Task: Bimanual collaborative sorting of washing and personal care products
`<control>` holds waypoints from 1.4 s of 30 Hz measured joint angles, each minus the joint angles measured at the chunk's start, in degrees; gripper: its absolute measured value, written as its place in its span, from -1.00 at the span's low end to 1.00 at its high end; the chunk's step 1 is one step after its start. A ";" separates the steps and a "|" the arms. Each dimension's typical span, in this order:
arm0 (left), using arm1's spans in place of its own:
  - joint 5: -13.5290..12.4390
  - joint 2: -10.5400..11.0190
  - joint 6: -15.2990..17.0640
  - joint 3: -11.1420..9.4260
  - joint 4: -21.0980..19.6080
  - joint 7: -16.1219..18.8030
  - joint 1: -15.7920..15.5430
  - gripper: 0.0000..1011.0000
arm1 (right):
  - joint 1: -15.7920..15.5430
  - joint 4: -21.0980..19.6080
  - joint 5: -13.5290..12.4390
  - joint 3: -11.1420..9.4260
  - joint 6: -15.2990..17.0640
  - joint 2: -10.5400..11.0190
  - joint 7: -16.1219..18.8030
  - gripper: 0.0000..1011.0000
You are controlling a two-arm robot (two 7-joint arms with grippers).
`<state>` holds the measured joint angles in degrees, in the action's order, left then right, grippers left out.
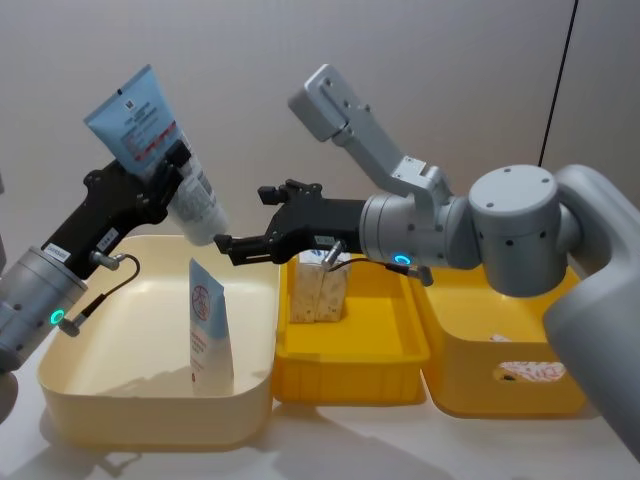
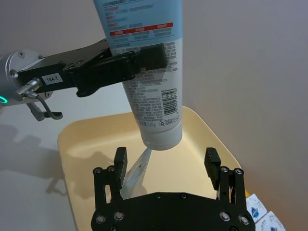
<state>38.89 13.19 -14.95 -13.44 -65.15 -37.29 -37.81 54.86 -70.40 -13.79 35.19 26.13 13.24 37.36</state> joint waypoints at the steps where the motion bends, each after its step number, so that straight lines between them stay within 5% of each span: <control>1: 0.05 0.03 -0.02 -0.07 0.00 0.04 -0.01 -0.37 | 0.31 0.25 -0.01 0.35 0.29 -0.05 0.35 0.98; 19: 0.48 0.35 -0.23 -0.99 -0.45 0.70 0.08 -0.37 | 3.00 3.54 0.08 2.73 1.38 -1.77 1.03 0.98; 42: 0.53 0.67 0.23 -1.74 -1.80 1.99 0.67 -0.38 | 6.18 8.09 2.95 6.50 -1.97 -4.09 -0.28 0.98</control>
<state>39.41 13.85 -14.72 -15.18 -66.95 -35.31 -37.13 61.05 -62.31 -10.84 41.68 24.16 9.15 37.08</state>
